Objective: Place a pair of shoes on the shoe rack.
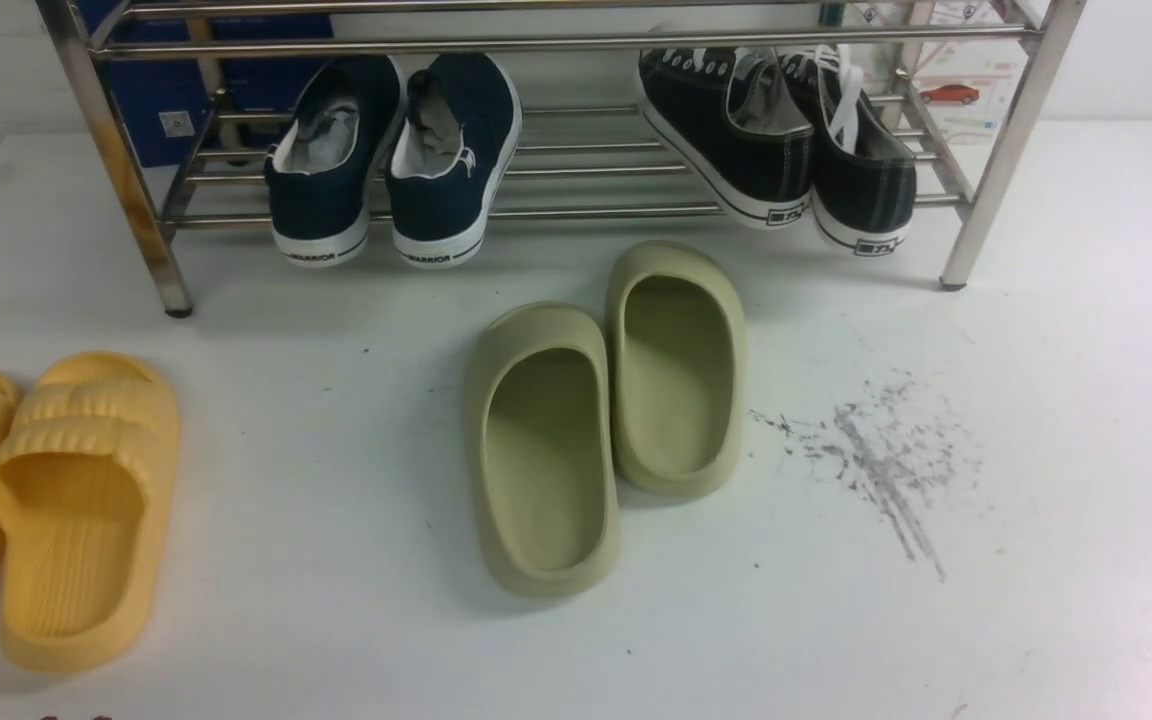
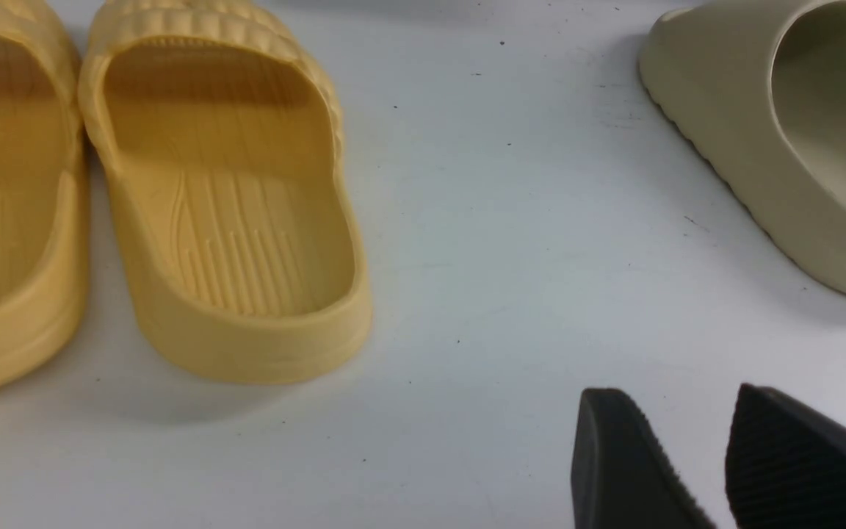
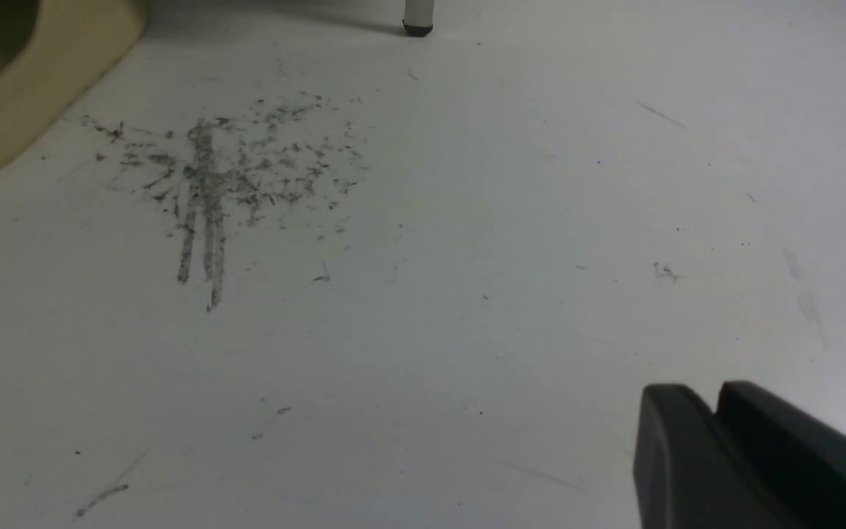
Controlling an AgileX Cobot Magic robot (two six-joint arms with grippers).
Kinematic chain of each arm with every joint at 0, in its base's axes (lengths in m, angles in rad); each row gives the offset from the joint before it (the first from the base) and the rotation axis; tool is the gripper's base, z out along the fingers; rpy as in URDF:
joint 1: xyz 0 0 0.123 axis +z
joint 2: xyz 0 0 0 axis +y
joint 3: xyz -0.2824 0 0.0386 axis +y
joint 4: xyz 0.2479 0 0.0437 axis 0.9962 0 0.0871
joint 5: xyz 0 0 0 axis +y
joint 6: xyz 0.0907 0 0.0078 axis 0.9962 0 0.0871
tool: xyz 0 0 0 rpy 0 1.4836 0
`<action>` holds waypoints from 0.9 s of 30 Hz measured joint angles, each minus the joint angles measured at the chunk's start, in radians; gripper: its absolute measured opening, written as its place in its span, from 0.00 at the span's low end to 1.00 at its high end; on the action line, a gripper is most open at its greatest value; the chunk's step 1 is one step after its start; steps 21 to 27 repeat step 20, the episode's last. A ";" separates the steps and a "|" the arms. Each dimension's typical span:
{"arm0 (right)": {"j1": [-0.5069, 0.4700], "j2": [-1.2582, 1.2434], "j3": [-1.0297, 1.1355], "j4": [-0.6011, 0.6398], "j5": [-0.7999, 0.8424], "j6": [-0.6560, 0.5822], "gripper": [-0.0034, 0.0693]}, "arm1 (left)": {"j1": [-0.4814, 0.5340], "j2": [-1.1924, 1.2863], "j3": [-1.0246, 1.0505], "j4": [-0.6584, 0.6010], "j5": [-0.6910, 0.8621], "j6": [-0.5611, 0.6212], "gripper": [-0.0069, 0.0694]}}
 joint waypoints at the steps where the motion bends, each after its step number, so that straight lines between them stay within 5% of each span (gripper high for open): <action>1: 0.000 0.000 0.000 0.000 0.000 0.000 0.21 | 0.000 0.000 0.000 0.000 0.000 0.000 0.40; 27: 0.000 0.000 0.000 0.000 0.000 0.000 0.25 | 0.000 0.000 0.000 0.000 0.000 0.000 0.40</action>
